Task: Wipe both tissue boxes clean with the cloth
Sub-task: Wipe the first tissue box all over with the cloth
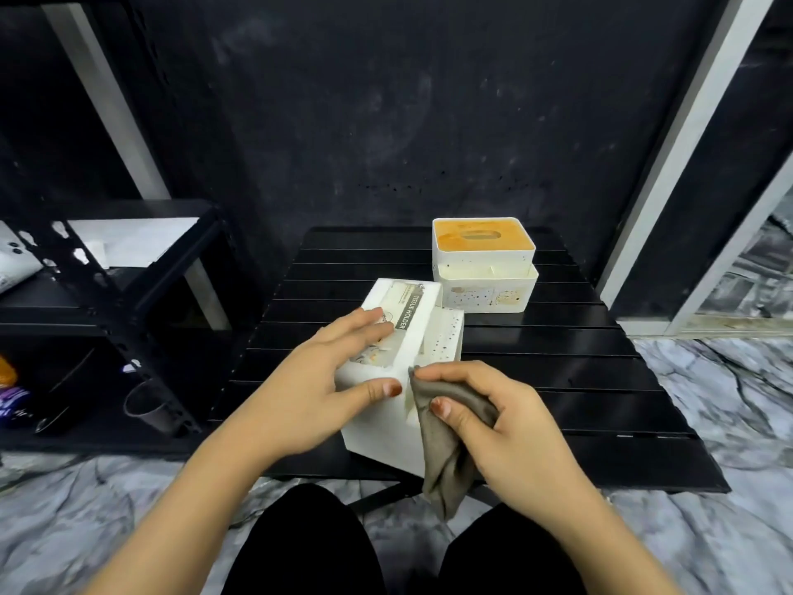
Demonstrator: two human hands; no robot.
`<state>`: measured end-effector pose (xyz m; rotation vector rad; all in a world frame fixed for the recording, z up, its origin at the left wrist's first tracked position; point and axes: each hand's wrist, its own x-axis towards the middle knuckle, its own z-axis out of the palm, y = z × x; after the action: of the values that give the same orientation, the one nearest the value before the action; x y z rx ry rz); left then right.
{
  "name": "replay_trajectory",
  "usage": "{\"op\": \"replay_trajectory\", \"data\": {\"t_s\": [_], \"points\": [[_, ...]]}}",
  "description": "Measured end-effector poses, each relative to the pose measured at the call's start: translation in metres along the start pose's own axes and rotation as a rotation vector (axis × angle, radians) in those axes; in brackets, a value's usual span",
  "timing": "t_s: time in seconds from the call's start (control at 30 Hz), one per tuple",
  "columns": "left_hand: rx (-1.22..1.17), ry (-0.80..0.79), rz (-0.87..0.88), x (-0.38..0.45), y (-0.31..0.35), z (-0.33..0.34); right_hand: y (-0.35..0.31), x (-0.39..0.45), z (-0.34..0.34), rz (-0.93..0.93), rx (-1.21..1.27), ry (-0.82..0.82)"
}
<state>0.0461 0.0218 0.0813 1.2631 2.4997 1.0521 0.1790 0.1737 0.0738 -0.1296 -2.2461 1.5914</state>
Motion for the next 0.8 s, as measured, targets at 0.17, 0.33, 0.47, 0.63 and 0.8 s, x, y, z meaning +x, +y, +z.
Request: {"op": "replay_trajectory", "data": {"t_s": [0.17,0.33,0.47,0.63,0.8], "points": [[0.022,-0.010,0.009,0.000,-0.001,-0.001,-0.001,0.012,-0.022,0.010,-0.192,0.092],[-0.028,0.054,0.017,0.001,0.001,0.005,0.006,0.014,-0.008,-0.128,-0.525,-0.130],[-0.101,0.042,0.035,0.001,-0.002,0.003,0.006,0.018,-0.011,-0.091,-0.419,-0.189],[-0.089,0.016,0.036,0.005,-0.006,0.003,0.007,0.030,-0.012,-0.079,-0.523,-0.141],[-0.121,0.018,0.042,0.005,-0.007,0.004,-0.001,0.008,-0.003,-0.135,-0.480,-0.284]]}}
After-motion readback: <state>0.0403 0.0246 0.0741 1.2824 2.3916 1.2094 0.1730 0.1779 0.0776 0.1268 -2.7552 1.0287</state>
